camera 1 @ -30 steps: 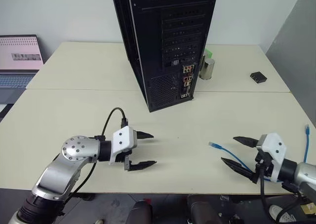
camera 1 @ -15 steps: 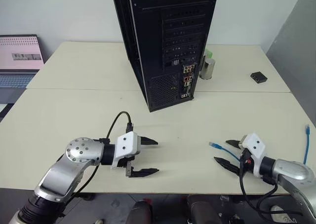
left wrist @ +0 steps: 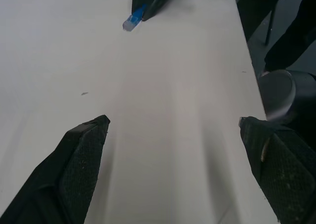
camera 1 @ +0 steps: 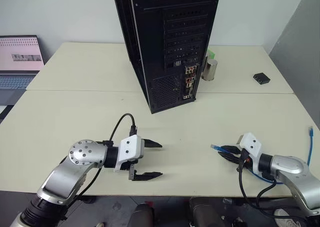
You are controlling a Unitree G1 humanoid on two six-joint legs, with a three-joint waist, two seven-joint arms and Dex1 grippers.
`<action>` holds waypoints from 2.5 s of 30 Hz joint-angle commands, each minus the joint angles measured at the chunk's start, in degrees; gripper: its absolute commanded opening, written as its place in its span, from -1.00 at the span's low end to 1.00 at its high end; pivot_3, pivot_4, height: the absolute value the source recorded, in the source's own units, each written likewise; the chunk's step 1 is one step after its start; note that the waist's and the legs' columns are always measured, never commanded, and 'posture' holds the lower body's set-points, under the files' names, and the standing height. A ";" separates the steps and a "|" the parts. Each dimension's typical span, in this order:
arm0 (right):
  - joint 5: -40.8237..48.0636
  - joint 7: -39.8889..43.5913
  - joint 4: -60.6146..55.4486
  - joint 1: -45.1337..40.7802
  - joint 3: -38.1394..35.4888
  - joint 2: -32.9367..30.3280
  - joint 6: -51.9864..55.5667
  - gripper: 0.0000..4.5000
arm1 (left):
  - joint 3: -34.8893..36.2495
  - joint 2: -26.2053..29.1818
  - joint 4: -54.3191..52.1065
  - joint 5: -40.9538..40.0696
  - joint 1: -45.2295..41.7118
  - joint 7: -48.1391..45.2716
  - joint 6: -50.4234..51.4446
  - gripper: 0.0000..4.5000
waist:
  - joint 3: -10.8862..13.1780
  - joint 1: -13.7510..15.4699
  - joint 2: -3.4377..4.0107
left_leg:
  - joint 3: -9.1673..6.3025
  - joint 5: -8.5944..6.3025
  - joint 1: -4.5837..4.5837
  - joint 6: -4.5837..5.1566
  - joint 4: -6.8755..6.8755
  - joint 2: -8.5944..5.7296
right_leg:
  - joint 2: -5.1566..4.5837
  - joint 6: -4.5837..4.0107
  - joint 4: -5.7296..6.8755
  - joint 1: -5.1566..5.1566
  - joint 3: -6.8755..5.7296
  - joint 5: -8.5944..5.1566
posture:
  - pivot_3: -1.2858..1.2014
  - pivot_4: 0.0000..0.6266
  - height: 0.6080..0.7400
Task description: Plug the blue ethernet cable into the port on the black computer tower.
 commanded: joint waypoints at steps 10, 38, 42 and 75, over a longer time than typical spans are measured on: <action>-0.08 0.75 -14.38 -10.57 8.79 0.46 9.41 -0.95 | -4.89 -4.90 5.91 4.76 -7.72 0.77 -2.53 1.00 | 0.00 0.00 0.00 | -0.05 0.00 -0.03 0.00 0.02 -0.01 | 0.00 -0.22 0.01 -0.01 -0.04 0.13 | 0.03 -0.52 1.00; -6.93 -0.87 -11.59 -22.93 22.39 9.53 15.41 -0.96 | -10.44 -9.99 17.69 12.07 -17.39 -2.49 -7.71 -0.29 | 0.00 -0.03 0.00 | -0.14 0.00 -0.07 0.00 0.04 -0.03 | -0.01 -0.24 0.04 -0.03 -0.16 0.14 | 0.03 -0.52 1.00; -7.01 -0.77 -11.37 -23.54 22.54 10.03 15.51 -0.96 | -10.59 -10.87 18.04 12.67 -17.47 -1.71 -8.37 -0.65 | 0.00 -0.02 -0.01 | -0.14 0.00 -0.07 0.00 0.04 -0.03 | -0.01 -0.24 0.04 -0.03 -0.16 0.14 | 0.03 -0.52 1.00; 13.16 2.53 -22.92 -16.50 -0.72 2.72 28.34 1.00 | -6.94 -12.01 22.17 10.37 -14.98 -1.48 -22.69 -0.87 | 0.00 0.06 -0.01 | -0.17 0.00 -0.09 0.00 0.04 -0.03 | -0.02 -0.24 0.05 -0.03 -0.18 0.15 | 0.03 -0.52 1.00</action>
